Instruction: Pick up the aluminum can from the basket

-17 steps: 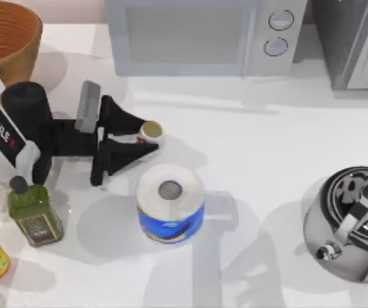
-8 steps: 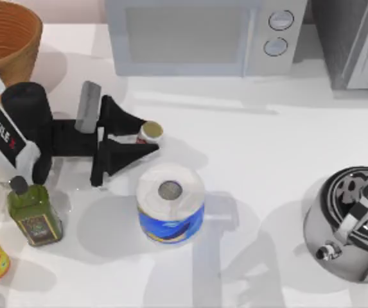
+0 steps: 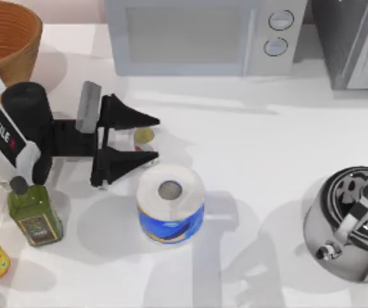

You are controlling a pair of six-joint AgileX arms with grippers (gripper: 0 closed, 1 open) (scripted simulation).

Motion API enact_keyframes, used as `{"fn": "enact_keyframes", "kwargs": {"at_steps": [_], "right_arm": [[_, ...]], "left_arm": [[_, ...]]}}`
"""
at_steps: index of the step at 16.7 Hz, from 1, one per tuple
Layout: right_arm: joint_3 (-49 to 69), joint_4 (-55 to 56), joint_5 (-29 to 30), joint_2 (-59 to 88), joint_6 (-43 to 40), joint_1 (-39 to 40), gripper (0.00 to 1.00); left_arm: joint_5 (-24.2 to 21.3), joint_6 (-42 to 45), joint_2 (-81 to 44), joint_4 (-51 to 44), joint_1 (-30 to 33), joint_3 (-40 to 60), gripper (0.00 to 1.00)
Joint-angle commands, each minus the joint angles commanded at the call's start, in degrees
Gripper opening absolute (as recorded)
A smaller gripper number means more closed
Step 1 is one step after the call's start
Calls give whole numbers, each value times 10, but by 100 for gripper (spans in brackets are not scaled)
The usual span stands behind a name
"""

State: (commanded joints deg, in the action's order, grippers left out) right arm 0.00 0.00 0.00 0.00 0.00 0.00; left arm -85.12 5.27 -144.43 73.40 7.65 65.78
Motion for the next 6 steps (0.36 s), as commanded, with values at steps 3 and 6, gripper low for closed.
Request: {"fn": "enact_keyframes", "kwargs": {"at_steps": [3, 6], "right_arm": [[0, 0, 0, 0, 0, 0, 100], [0, 0, 0, 0, 0, 0, 100]], "left_arm": [[0, 0, 0, 0, 0, 0, 100], [0, 0, 0, 0, 0, 0, 100]]}}
